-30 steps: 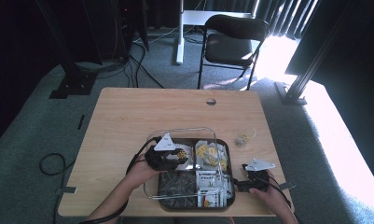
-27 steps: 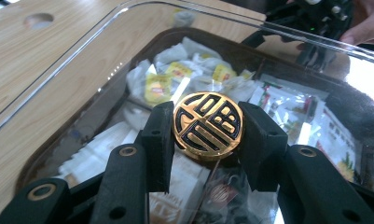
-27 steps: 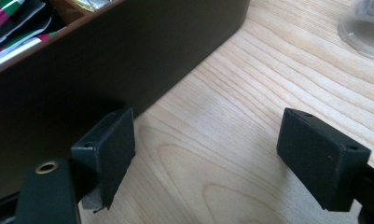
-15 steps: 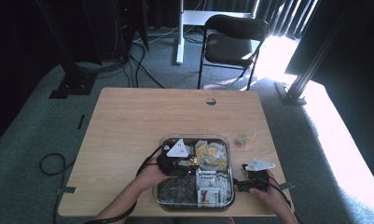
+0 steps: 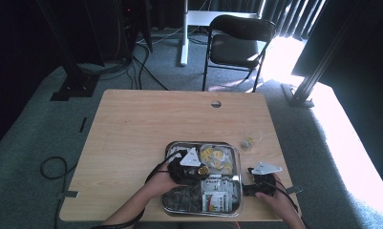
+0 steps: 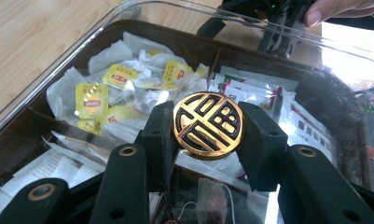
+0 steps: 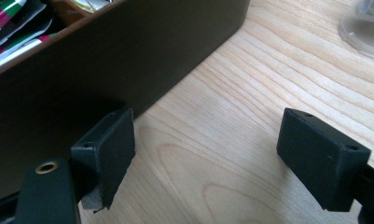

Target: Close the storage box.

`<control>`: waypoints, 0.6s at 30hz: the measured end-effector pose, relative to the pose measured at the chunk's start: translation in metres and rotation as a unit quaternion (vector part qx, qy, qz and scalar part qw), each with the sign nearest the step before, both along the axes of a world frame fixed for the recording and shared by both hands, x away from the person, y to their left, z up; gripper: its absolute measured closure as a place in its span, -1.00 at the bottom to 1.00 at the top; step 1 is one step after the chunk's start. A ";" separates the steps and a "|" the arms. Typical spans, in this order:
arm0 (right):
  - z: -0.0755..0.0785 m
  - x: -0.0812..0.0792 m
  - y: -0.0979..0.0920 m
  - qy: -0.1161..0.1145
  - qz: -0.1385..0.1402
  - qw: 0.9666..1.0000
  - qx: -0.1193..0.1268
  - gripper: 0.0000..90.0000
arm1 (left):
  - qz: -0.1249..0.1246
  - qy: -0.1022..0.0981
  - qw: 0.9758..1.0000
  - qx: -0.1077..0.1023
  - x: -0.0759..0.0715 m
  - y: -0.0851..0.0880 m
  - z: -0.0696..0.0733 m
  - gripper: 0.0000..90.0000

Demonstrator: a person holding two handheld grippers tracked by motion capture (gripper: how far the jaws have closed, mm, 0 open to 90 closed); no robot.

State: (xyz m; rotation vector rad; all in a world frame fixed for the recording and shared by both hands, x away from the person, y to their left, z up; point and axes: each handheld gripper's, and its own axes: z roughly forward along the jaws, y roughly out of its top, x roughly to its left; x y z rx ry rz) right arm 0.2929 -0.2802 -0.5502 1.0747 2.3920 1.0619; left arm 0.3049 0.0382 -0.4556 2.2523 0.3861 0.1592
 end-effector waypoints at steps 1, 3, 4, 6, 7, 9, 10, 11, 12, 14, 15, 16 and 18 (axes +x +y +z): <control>0.000 0.000 0.000 0.000 0.000 1.000 0.000 -0.59 | 0.003 0.001 1.000 0.001 0.001 0.000 -0.001 0.31; 0.000 0.000 0.000 0.000 0.000 1.000 -0.001 -0.59 | 0.009 -0.002 1.000 0.005 0.002 0.000 -0.003 0.31; 0.000 0.000 0.000 0.000 0.000 1.000 -0.001 -0.59 | 0.012 -0.003 1.000 0.007 0.003 0.000 -0.004 0.31; 0.000 0.000 0.000 0.000 0.000 1.000 0.000 -0.59 | 0.015 0.000 1.000 0.009 0.004 0.000 -0.007 0.31; 0.000 0.000 0.000 0.000 0.000 1.000 0.000 -0.59 | 0.015 0.001 1.000 0.012 0.005 0.000 -0.009 0.30; 0.000 0.000 0.000 0.000 0.000 1.000 0.000 -0.59 | 0.015 0.000 1.000 0.017 0.006 0.000 -0.012 0.31; 0.000 0.000 0.000 0.000 0.000 1.000 0.000 -0.59 | 0.015 0.001 1.000 0.018 0.007 0.001 -0.013 0.31; 0.000 0.000 0.000 0.000 0.000 1.000 0.000 -0.59 | 0.020 0.001 1.000 0.017 0.007 0.001 -0.014 0.31; 0.000 0.000 0.000 0.000 0.000 1.000 0.000 -0.59 | 0.023 0.003 1.000 0.017 0.008 0.002 -0.015 0.31; 0.000 0.000 0.000 0.000 0.000 1.000 0.000 -0.59 | 0.028 0.005 1.000 0.014 0.009 0.003 -0.016 0.30; 0.000 0.000 0.000 0.000 0.000 1.000 0.000 -0.59 | 0.027 0.004 1.000 0.014 0.009 0.003 -0.016 0.31; 0.000 0.000 0.000 0.000 0.000 1.000 0.000 -0.59 | 0.025 -0.001 1.000 0.019 0.009 0.002 -0.016 0.30; 0.000 0.000 0.000 0.000 0.000 1.000 0.000 -0.59 | 0.027 0.002 1.000 0.015 0.010 0.002 -0.017 0.30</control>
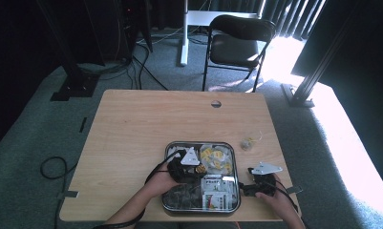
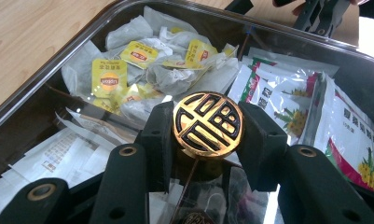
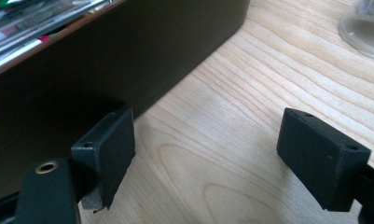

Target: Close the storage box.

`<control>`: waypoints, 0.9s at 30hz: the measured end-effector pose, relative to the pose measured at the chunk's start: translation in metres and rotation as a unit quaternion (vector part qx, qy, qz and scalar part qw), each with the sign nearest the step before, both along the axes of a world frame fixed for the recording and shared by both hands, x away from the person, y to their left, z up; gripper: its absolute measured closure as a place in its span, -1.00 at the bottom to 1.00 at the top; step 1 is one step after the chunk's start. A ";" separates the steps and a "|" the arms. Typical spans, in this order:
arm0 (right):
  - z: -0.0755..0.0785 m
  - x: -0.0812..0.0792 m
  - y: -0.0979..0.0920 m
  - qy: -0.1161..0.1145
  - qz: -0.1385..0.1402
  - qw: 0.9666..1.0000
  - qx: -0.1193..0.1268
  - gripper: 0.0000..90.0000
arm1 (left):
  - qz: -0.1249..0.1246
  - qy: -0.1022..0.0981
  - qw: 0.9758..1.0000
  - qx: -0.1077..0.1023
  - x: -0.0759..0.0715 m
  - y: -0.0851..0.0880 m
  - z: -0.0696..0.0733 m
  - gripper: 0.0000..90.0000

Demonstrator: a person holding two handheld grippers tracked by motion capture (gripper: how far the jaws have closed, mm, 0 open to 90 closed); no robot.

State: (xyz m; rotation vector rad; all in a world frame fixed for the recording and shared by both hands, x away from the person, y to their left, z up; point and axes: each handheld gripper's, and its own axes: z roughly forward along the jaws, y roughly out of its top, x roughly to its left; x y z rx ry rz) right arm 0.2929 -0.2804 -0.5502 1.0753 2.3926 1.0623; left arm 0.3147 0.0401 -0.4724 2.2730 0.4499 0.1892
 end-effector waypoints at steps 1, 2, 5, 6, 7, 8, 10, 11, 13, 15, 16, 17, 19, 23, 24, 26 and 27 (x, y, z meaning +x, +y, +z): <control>0.000 0.000 0.000 0.000 0.000 1.000 0.000 -0.59 | 0.001 -0.002 1.000 -0.001 0.000 0.000 0.000 0.30; 0.000 0.000 0.000 0.000 0.000 1.000 0.000 -0.59 | 0.001 0.000 1.000 -0.004 0.001 0.000 -0.001 0.30; 0.000 0.000 0.000 0.000 0.000 1.000 0.000 -0.59 | -0.002 -0.003 1.000 0.001 0.001 -0.001 -0.003 0.30; 0.000 0.000 0.000 0.000 0.000 1.000 -0.001 -0.59 | -0.002 -0.006 1.000 0.001 0.001 -0.001 -0.003 0.30; 0.000 0.000 0.000 -0.001 0.000 1.000 -0.001 -0.59 | -0.003 -0.006 1.000 -0.001 0.001 -0.001 -0.004 0.30; 0.000 0.000 0.000 -0.001 0.000 1.000 -0.001 -0.59 | -0.003 -0.004 1.000 -0.005 0.002 -0.001 -0.005 0.30; 0.000 0.000 0.000 0.000 0.000 1.000 0.000 -0.59 | -0.005 0.001 1.000 -0.007 0.003 0.000 -0.005 0.30; 0.000 0.000 0.000 0.000 0.000 1.000 0.000 -0.59 | -0.006 0.002 1.000 -0.008 0.003 0.000 -0.005 0.30; 0.000 0.000 0.000 0.000 0.000 1.000 0.000 -0.59 | -0.007 0.002 1.000 -0.009 0.003 0.000 -0.006 0.30; 0.000 0.000 0.000 0.000 0.000 1.000 -0.001 -0.59 | -0.007 0.001 1.000 -0.011 0.003 0.001 -0.006 0.30; 0.000 0.000 0.000 0.000 0.000 1.000 -0.001 -0.59 | -0.007 0.001 1.000 -0.012 0.003 0.001 -0.006 0.30; 0.000 0.000 0.000 0.000 0.000 1.000 -0.001 -0.59 | -0.008 -0.001 1.000 -0.012 0.002 0.001 -0.007 0.30; 0.000 0.000 0.000 0.000 0.000 1.000 -0.001 -0.60 | -0.006 0.000 1.000 -0.011 0.002 0.001 -0.006 0.30; 0.000 0.000 0.000 0.000 0.000 1.000 0.000 -0.60 | 0.002 0.008 0.999 -0.037 0.005 0.009 0.002 0.05; 0.000 0.000 0.000 0.000 0.000 1.000 -0.001 -0.60 | 0.012 0.006 0.999 -0.044 0.005 0.012 0.005 -0.26; 0.000 0.000 0.000 0.000 0.000 1.000 -0.001 -0.60 | 0.029 0.010 0.998 -0.063 0.008 0.020 0.010 -0.52; 0.000 0.000 0.000 -0.001 0.000 1.000 -0.001 -0.60 | 0.037 0.014 0.997 -0.068 0.009 0.024 0.012 -0.62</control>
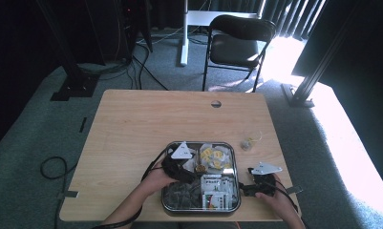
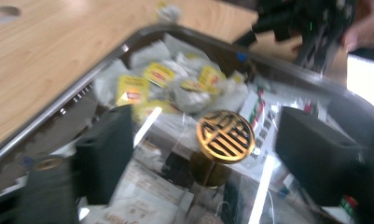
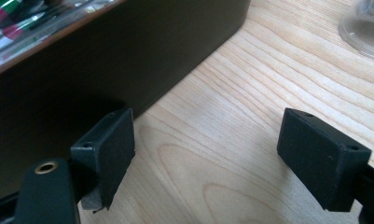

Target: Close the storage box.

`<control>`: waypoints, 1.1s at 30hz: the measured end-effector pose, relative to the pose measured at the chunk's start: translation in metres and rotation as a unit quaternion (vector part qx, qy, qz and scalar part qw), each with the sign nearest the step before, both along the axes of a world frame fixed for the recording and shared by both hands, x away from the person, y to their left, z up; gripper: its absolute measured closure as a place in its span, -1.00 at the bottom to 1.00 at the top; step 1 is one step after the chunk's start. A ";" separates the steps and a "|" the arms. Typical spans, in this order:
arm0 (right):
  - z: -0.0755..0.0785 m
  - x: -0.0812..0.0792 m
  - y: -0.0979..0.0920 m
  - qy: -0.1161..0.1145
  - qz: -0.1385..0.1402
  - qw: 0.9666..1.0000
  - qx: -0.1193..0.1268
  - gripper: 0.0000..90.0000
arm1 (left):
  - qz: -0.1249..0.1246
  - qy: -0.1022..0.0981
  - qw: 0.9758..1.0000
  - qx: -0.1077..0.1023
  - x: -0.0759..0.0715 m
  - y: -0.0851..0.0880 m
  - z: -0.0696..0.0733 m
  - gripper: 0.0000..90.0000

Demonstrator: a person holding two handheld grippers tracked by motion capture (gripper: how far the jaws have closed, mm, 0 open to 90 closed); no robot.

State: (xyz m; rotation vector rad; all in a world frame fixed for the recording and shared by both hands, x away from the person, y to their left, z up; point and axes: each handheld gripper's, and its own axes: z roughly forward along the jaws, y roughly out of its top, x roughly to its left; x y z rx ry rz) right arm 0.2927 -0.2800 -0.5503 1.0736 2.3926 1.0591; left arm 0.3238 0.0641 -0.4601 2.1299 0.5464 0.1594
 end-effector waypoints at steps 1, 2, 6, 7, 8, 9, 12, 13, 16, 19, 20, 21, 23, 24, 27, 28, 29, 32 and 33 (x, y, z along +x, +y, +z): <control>0.000 0.000 0.000 0.000 0.000 1.000 0.000 -0.60 | 0.011 -0.003 1.000 0.001 0.001 0.003 0.002 -0.69; 0.000 0.000 0.000 0.000 0.000 1.000 0.000 -0.60 | 0.023 -0.006 1.000 0.002 0.002 0.006 0.002 -0.73; 0.000 0.000 0.000 -0.001 0.000 1.000 -0.001 -0.59 | 0.051 -0.004 0.999 -0.005 0.006 0.016 0.003 -0.82; 0.000 0.000 0.000 -0.001 0.000 1.000 -0.001 -0.59 | 0.053 -0.001 0.999 0.001 0.007 0.017 0.002 -0.96; 0.000 0.000 0.000 -0.001 0.000 1.000 -0.001 -0.59 | 0.056 -0.004 0.998 0.003 0.007 0.019 0.001 -1.00; 0.000 0.000 0.000 -0.001 0.000 1.000 -0.002 -0.59 | 0.058 -0.006 0.998 0.006 0.007 0.020 0.000 -1.00; 0.000 0.000 0.000 -0.001 0.000 1.000 -0.002 -0.59 | 0.072 -0.012 0.997 0.011 0.007 0.023 -0.002 -1.00; 0.000 0.000 0.000 -0.001 0.000 1.000 -0.002 -0.59 | 0.075 -0.010 0.997 0.005 0.007 0.025 -0.003 -1.00; 0.000 0.000 0.000 -0.001 0.000 1.000 -0.002 -0.59 | 0.085 -0.010 0.996 0.001 0.008 0.030 -0.002 -1.00; 0.000 0.000 0.001 -0.001 0.000 1.000 -0.002 -0.59 | 0.093 -0.014 0.996 -0.001 0.008 0.038 -0.001 -1.00; 0.000 0.000 0.001 -0.002 0.000 1.000 -0.003 -0.59 | 0.098 -0.015 0.995 -0.002 0.009 0.041 0.000 -1.00; 0.000 0.000 0.001 -0.001 0.000 1.000 -0.002 -0.59 | 0.103 -0.018 0.995 -0.002 0.009 0.044 0.000 -1.00; 0.000 0.000 0.001 -0.001 0.000 1.000 -0.002 -0.59 | 0.114 -0.019 0.993 -0.005 0.010 0.050 0.000 -1.00; 0.000 0.000 0.001 -0.001 0.000 1.000 -0.002 -0.59 | 0.114 -0.019 0.993 -0.005 0.010 0.050 0.000 -1.00; 0.000 0.000 0.001 -0.002 0.000 1.000 -0.003 -0.59 | 0.136 -0.028 0.990 -0.006 0.012 0.062 -0.001 -1.00; 0.000 0.000 0.001 -0.002 0.000 1.000 -0.003 -0.59 | 0.140 -0.029 0.990 -0.007 0.012 0.065 -0.001 -1.00; 0.000 0.000 0.001 -0.002 0.000 1.000 -0.003 -0.59 | 0.145 -0.030 0.989 -0.004 0.012 0.068 -0.002 -1.00; 0.000 0.000 0.001 -0.002 0.000 1.000 -0.004 -0.59 | 0.152 -0.033 0.988 -0.003 0.012 0.072 -0.003 -1.00; 0.000 0.000 0.001 -0.002 0.000 1.000 -0.004 -0.59 | 0.168 -0.036 0.985 -0.002 0.012 0.084 -0.008 -1.00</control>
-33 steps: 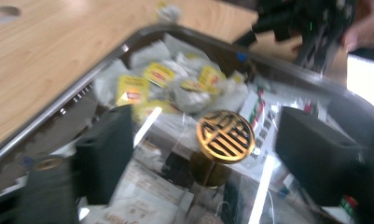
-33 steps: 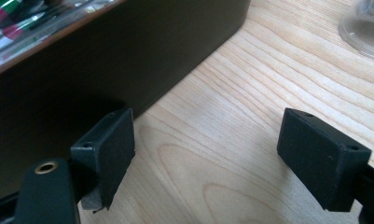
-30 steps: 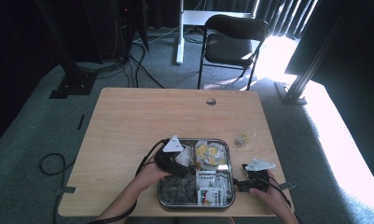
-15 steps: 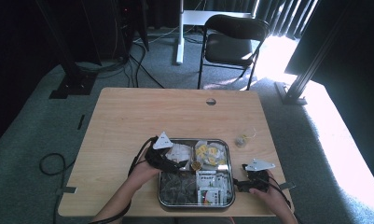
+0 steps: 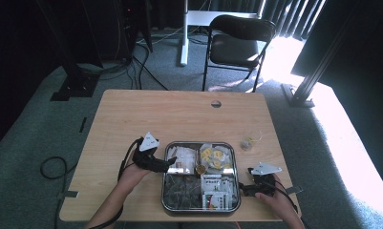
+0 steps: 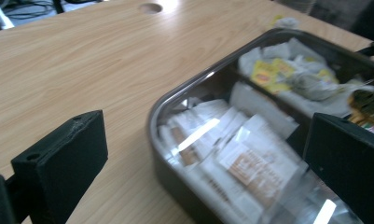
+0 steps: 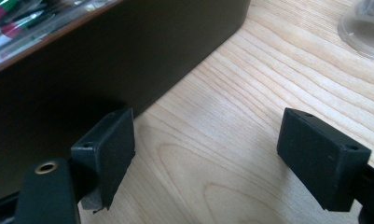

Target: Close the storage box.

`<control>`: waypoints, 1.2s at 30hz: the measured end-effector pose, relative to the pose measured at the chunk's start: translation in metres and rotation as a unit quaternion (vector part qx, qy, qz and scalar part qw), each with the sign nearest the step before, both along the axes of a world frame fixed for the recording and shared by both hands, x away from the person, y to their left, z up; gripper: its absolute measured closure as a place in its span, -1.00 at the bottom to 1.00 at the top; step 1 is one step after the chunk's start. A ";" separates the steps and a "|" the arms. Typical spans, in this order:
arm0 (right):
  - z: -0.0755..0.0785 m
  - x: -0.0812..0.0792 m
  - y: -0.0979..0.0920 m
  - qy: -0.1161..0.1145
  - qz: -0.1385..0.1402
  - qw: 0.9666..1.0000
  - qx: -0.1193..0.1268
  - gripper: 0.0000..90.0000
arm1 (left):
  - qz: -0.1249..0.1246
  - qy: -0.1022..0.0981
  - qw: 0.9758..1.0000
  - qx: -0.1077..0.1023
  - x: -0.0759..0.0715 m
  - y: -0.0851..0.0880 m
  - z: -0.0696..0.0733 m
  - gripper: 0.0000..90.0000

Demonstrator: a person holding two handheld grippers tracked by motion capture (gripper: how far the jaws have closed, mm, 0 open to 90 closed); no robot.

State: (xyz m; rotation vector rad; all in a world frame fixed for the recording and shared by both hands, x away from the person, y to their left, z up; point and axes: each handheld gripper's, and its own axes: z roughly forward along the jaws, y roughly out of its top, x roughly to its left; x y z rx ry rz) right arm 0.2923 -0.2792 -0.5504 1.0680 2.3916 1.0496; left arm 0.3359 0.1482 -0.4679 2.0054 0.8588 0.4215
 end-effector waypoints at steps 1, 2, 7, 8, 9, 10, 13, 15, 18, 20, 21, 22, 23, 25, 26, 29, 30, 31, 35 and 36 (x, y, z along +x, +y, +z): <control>0.000 0.000 0.000 0.000 0.000 1.000 0.000 -0.59 | 0.006 0.000 1.000 -0.001 0.000 0.004 -0.001 -1.00; 0.000 0.000 0.000 0.000 0.000 1.000 0.000 -0.59 | 0.010 -0.001 1.000 -0.004 0.000 0.008 -0.003 -1.00; 0.000 0.000 0.000 0.000 0.000 1.000 0.001 -0.59 | 0.031 0.002 1.000 -0.005 -0.001 0.027 -0.009 -1.00; 0.000 0.000 0.000 0.000 0.000 1.000 0.000 -0.59 | 0.033 0.003 0.999 -0.007 -0.001 0.030 -0.010 -1.00; 0.000 0.000 0.000 0.000 0.000 1.000 0.000 -0.59 | 0.036 0.004 0.999 -0.009 -0.001 0.033 -0.011 -1.00; 0.000 0.000 0.000 0.000 0.000 1.000 0.000 -0.59 | 0.038 0.006 0.999 -0.006 -0.001 0.035 -0.012 -1.00; 0.000 0.000 0.000 0.000 0.000 1.000 0.000 -0.59 | 0.046 0.009 0.999 -0.004 -0.002 0.043 -0.016 -1.00; 0.000 0.000 0.000 0.000 0.000 1.000 0.000 -0.59 | 0.051 0.011 0.999 -0.007 -0.003 0.048 -0.019 -1.00; 0.000 0.000 0.000 0.000 0.000 1.000 0.000 -0.59 | 0.060 0.016 0.998 -0.006 -0.005 0.056 -0.024 -1.00; 0.000 0.000 0.000 0.000 0.000 1.000 0.000 -0.59 | 0.066 0.017 0.998 -0.008 -0.006 0.061 -0.028 -1.00; 0.000 0.000 0.000 0.000 0.000 1.000 0.001 -0.59 | 0.069 0.018 0.997 -0.006 -0.007 0.064 -0.029 -1.00; 0.000 0.000 0.000 0.000 0.000 1.000 0.000 -0.59 | 0.073 0.020 0.997 -0.007 -0.008 0.066 -0.031 -1.00; 0.000 0.000 0.000 0.000 0.000 1.000 0.000 -0.59 | 0.076 0.020 0.997 -0.006 -0.009 0.069 -0.033 -1.00; 0.000 0.000 0.000 0.000 0.000 1.000 0.000 -0.59 | 0.084 0.023 0.996 -0.010 -0.011 0.075 -0.037 -1.00; 0.000 0.000 0.000 0.000 0.000 1.000 0.000 -0.59 | 0.087 0.023 0.996 -0.011 -0.012 0.078 -0.039 -1.00; 0.000 0.000 0.000 -0.001 0.000 1.000 0.001 -0.59 | 0.098 0.027 0.995 -0.008 -0.015 0.086 -0.045 -1.00; 0.000 0.000 0.000 0.000 0.000 1.000 0.001 -0.59 | 0.100 0.027 0.995 -0.005 -0.016 0.088 -0.047 -1.00; 0.000 0.000 0.000 0.000 0.000 1.000 0.001 -0.59 | 0.104 0.026 0.994 0.000 -0.017 0.091 -0.049 -1.00; 0.000 0.000 0.000 0.000 0.000 1.000 0.001 -0.59 | 0.118 0.028 0.993 0.005 -0.022 0.104 -0.057 -1.00; 0.000 0.000 0.000 0.000 0.000 1.000 0.000 -0.59 | 0.123 0.030 0.992 0.004 -0.024 0.107 -0.058 -1.00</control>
